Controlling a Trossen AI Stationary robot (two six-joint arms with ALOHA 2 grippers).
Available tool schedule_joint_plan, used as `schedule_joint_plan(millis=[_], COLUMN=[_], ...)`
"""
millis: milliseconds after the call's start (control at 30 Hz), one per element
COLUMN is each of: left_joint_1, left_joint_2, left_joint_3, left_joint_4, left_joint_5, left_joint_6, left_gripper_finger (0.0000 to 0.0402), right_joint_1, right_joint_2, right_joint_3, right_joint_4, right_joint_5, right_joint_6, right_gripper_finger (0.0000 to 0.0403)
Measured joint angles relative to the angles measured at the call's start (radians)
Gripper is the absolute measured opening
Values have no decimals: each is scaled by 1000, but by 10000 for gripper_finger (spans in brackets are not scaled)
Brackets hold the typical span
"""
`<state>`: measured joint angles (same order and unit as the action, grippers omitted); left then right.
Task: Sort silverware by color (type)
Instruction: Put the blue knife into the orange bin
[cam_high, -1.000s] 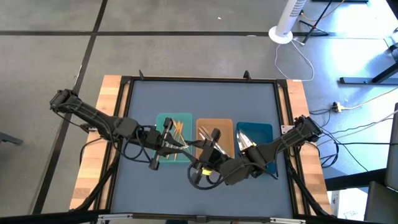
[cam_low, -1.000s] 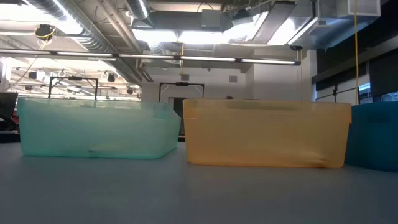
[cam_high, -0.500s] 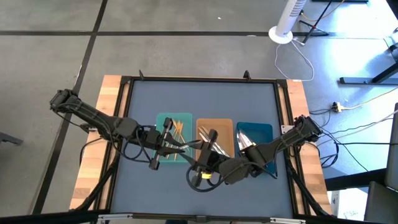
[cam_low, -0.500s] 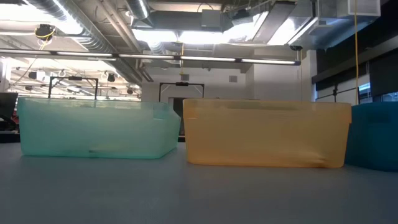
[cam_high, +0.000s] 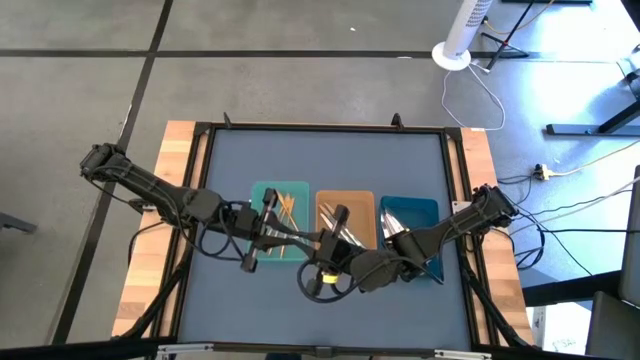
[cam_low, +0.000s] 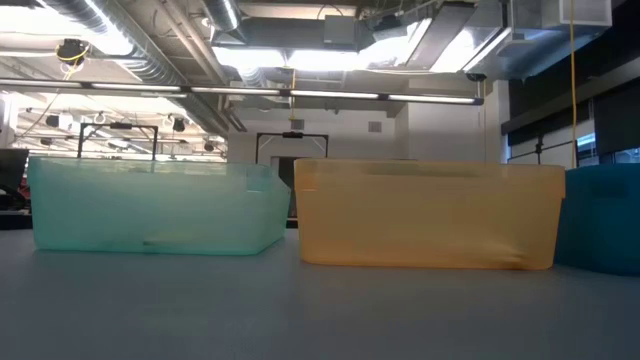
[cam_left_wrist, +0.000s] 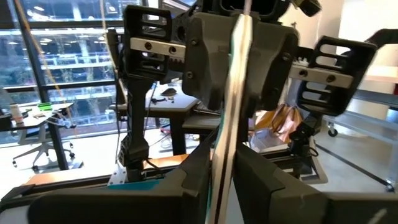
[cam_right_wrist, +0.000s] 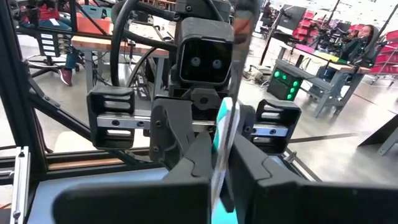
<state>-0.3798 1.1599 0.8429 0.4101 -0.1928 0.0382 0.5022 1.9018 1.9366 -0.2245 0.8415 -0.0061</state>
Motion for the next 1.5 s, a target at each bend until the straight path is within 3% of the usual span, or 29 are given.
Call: schedule_joint_plan(millis=[400,533,733,1067,1267,1500], left_joint_1=[0,0,3,3,3,3], left_joint_2=[-18,-88,-276,-606,-752,-924], left_joint_3=[0,0,0,0,-74,-292], left_joint_4=[-55,-159,-361,-737,-799,-657], left_joint_5=[-34,-37,-74,-218,-215,-213], left_joint_6=[-3,-2,1,51,45,40], left_gripper_finger=[129,135,133,133,133,133], right_joint_1=[1,1,-29,-207,-317,-419], right_joint_2=[-4,-23,-63,-93,-89,-89], right_joint_3=[0,33,112,127,38,-142], right_joint_4=[-16,-112,-442,-1009,-1048,-963], right_joint_5=[60,56,33,-370,-605,-818], right_joint_6=[1,50,270,709,735,676], right_gripper_finger=[7,5,3,3,2,2])
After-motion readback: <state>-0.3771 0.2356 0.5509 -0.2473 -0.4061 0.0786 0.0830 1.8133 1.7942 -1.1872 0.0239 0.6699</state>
